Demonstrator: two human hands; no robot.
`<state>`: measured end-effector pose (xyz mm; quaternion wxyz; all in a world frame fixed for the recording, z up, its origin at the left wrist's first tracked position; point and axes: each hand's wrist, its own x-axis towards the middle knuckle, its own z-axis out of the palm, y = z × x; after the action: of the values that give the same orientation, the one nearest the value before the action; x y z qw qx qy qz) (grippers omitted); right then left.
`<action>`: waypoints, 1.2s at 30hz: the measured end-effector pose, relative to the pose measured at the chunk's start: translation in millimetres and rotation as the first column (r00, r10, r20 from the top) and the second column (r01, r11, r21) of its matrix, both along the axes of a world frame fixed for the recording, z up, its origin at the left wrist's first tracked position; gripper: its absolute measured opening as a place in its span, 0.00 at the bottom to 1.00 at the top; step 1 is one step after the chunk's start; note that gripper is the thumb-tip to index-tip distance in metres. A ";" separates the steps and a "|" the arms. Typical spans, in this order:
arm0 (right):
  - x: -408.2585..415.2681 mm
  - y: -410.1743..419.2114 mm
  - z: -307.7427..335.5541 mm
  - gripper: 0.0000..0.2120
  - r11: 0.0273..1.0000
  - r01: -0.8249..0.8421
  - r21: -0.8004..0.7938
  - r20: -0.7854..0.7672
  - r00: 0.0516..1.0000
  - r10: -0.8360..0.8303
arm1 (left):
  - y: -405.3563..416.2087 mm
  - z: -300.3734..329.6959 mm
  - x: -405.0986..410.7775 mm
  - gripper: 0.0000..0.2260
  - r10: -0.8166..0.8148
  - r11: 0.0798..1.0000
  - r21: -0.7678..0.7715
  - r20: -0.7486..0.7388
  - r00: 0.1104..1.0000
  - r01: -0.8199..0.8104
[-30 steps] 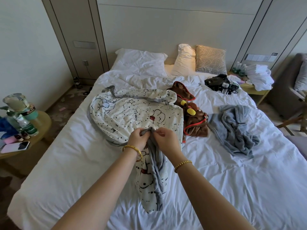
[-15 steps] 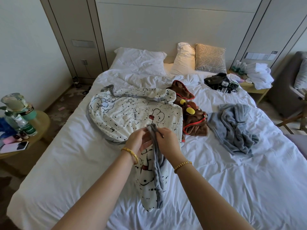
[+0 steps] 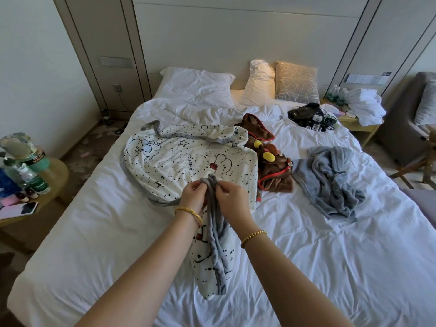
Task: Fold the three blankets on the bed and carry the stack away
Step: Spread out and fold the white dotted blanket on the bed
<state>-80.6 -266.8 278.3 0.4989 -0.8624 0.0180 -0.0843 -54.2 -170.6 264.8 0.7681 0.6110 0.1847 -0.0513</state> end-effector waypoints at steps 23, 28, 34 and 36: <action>5.3 2.4 -8.9 0.14 0.995 0.096 0.041 0.031 0.995 -0.097 | 6.1 8.1 -8.9 0.05 -0.099 0.945 0.323 0.148 0.984 0.046; 4.7 11.4 -9.4 0.11 0.996 0.054 -0.076 0.158 0.987 -0.041 | 7.2 11.1 -7.6 0.06 -0.042 0.967 0.256 0.181 0.983 -0.005; 6.0 6.6 -2.9 0.12 0.998 -0.060 0.013 0.119 0.991 0.058 | 16.5 18.0 -3.2 0.13 -0.031 0.998 -0.047 0.126 0.992 0.038; 6.8 3.9 -2.9 0.12 0.997 -0.077 0.021 0.076 0.994 0.076 | 19.0 19.9 -2.4 0.23 -0.107 0.994 -0.008 0.164 0.981 0.110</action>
<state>-73.8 -263.0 275.4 0.5125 -0.8525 -0.0327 -0.0971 -56.6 -151.6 284.8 0.7820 0.6155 0.0872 -0.0445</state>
